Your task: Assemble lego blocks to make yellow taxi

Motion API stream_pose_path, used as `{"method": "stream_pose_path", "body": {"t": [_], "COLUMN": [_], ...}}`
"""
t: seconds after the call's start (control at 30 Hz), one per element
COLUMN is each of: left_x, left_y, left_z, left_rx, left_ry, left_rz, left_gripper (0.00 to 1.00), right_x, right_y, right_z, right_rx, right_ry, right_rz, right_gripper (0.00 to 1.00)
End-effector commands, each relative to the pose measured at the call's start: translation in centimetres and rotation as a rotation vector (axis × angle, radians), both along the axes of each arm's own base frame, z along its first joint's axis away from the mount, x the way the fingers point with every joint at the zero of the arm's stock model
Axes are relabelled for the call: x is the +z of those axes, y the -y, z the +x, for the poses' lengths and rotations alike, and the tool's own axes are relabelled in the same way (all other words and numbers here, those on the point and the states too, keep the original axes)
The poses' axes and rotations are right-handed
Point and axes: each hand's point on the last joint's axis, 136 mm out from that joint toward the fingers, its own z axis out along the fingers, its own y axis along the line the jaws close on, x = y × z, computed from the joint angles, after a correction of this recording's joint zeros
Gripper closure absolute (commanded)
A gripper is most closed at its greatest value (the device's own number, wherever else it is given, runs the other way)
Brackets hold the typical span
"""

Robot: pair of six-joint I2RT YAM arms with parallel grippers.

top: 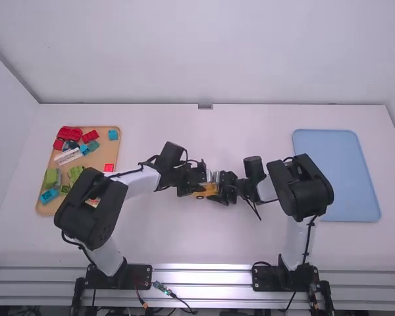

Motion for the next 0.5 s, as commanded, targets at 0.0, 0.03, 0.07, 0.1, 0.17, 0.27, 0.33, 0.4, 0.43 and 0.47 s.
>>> {"method": "stream_pose_path", "body": {"t": [0.0, 0.03, 0.07, 0.1, 0.17, 0.27, 0.33, 0.4, 0.43, 0.47], "left_x": [-1.7, -1.6, -1.5, -1.5, -1.3, -0.8, -0.6, -0.4, -0.4, -0.4], "left_y": [-0.4, -0.4, -0.4, -0.4, -0.4, -0.3, -0.2, -0.2, -0.1, -0.1], "left_z": [-0.8, -0.8, -0.7, -0.7, -0.6, -0.9, -1.1, -0.9, -1.0, -1.0], "left_rx": [0.002, 0.002, 0.003, 0.003, 0.006, -0.043, -0.063, -0.055, -0.056, -0.055], "left_ry": [-0.044, -0.043, -0.047, -0.055, -0.064, -0.068, -0.068, -0.074, -0.077, -0.078], "left_rz": [0.03, 0.03, 0.033, 0.038, 0.048, 0.059, 0.057, 0.056, 0.057, 0.057], "left_gripper": [0.99, 0.99, 0.99, 0.99, 0.99, 0.99, 0.99, 0.98, 0.98, 0.99], "right_x": [-0.9, -0.9, -1.0, -1.1, -1.2, -1.1, -1.1, -1.1, -1.1, -1.1], "right_y": [0.3, 0.3, 0.3, 0.3, 0.4, 0.2, 0.2, 0.1, 0.2, 0.2], "right_z": [-0.6, -0.6, -0.8, -1.0, -1.1, -1.2, -1.2, -1.2, -1.2, -1.2], "right_rx": [-0.004, -0.003, 0.012, 0.022, 0.027, 0.033, 0.035, 0.036, 0.034, 0.034], "right_ry": [-0.036, -0.035, -0.027, -0.023, -0.015, -0.015, -0.015, -0.014, -0.014, -0.014], "right_rz": [-0.013, -0.013, -0.018, -0.022, -0.024, -0.021, -0.022, -0.021, -0.021, -0.021], "right_gripper": [0.4, 0.41, 0.57, 0.66, 0.76, 0.8, 0.81, 0.81, 0.81, 0.81]}}
